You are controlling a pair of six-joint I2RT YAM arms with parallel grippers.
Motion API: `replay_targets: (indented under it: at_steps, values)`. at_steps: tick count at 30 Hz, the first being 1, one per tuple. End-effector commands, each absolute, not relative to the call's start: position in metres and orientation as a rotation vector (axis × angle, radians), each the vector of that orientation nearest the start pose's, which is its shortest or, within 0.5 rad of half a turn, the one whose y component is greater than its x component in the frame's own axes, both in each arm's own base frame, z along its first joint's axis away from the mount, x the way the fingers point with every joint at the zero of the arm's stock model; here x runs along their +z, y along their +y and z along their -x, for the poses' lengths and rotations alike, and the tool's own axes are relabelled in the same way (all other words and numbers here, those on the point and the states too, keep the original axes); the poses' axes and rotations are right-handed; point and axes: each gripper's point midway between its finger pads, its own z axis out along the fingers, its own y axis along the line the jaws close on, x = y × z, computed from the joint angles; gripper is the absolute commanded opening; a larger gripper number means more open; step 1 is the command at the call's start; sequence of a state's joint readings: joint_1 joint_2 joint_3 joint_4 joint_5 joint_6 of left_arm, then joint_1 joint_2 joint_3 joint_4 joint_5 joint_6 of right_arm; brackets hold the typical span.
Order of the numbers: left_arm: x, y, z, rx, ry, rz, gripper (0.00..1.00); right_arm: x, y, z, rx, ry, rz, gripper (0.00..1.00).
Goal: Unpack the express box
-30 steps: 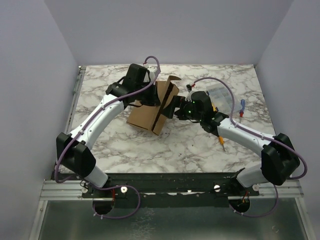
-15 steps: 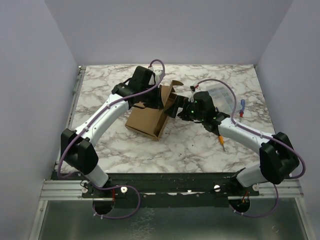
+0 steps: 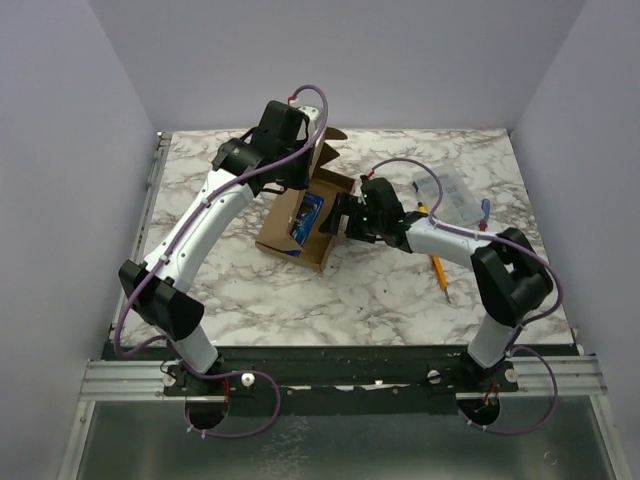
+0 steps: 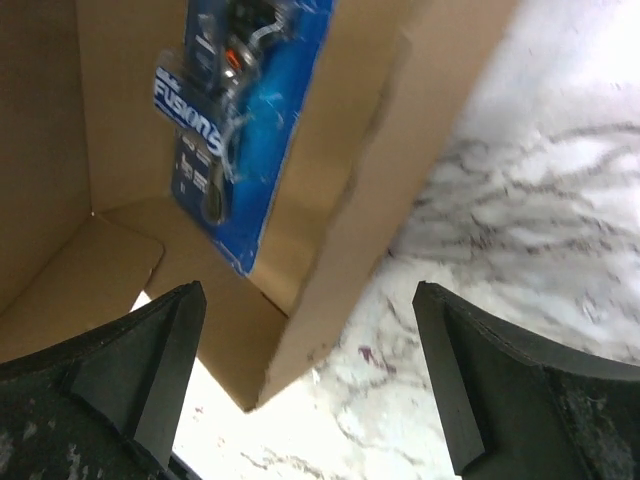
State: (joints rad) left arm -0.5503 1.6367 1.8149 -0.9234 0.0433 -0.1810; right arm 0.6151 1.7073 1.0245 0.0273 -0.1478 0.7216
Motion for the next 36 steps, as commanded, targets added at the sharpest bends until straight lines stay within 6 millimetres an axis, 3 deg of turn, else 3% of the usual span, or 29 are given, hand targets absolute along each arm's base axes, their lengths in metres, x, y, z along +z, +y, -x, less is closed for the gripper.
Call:
replay_targets:
  at_steps: [1, 8, 14, 17, 20, 23, 28, 32, 36]
  values:
    - [0.293, -0.207, -0.375, -0.163, 2.277, -0.446, 0.0, 0.088, 0.321, -0.36, 0.834, 2.404, -0.016, 0.95]
    - [0.297, -0.15, -0.408, 0.274, 2.224, -0.298, 0.0, 0.064, 0.304, -0.378, 0.615, 2.447, -0.051, 0.85]
    - [0.297, -0.13, -0.429, 0.372, 2.206, -0.204, 0.0, 0.046, 0.291, -0.384, 0.481, 2.47, -0.028, 0.76]
    - [0.299, -0.142, -0.432, 0.263, 2.209, -0.22, 0.0, 0.05, 0.291, -0.386, 0.469, 2.466, -0.003, 0.74]
    - [0.299, -0.154, -0.43, 0.164, 2.215, -0.235, 0.0, 0.069, 0.299, -0.385, 0.533, 2.411, 0.032, 0.79]
    - [0.304, -0.166, -0.428, 0.052, 2.218, -0.224, 0.0, 0.085, 0.318, -0.386, 0.61, 2.382, 0.06, 0.9]
    - [0.317, -0.189, -0.419, -0.14, 2.214, -0.205, 0.0, 0.092, 0.351, -0.389, 0.727, 2.413, 0.052, 0.93]
    - [0.322, -0.196, -0.414, -0.211, 2.214, -0.184, 0.0, 0.096, 0.351, -0.392, 0.691, 2.402, -0.013, 0.91]
    - [0.324, -0.202, -0.412, -0.257, 2.217, -0.18, 0.0, 0.087, 0.335, -0.397, 0.533, 2.414, -0.058, 0.83]
